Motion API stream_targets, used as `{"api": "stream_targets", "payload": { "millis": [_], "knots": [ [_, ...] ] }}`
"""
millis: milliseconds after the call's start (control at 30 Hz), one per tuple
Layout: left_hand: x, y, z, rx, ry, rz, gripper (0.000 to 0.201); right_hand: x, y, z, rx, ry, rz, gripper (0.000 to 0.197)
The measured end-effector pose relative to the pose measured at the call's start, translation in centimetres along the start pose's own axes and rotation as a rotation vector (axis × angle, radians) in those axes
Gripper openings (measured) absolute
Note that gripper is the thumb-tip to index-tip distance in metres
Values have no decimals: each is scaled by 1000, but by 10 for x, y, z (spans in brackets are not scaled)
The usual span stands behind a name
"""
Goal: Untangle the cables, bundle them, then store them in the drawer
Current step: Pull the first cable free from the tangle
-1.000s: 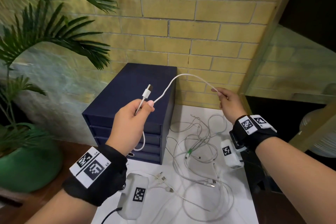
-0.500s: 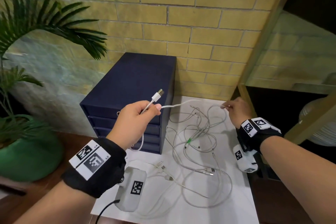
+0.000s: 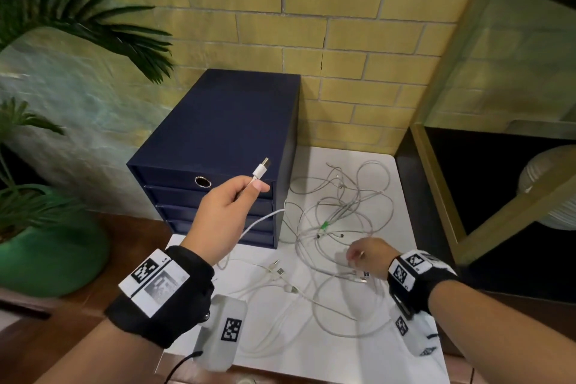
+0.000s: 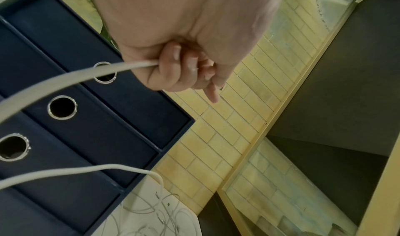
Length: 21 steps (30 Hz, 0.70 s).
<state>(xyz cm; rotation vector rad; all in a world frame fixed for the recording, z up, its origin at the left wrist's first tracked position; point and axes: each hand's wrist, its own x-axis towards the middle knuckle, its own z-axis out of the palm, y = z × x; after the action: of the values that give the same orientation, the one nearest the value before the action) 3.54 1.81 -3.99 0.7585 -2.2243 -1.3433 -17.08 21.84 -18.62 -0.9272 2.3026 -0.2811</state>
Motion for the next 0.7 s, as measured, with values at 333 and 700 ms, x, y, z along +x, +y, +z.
{"api": "stream_targets", "payload": {
  "millis": [333, 700],
  "knots": [
    [-8, -10, 9, -54, -40, -6, 22, 4, -12, 46, -139, -4, -127, 22],
    [-14, -29, 22, -94, -116, -62, 24, 7, -23, 76, -156, 10, -217, 13]
  ]
}}
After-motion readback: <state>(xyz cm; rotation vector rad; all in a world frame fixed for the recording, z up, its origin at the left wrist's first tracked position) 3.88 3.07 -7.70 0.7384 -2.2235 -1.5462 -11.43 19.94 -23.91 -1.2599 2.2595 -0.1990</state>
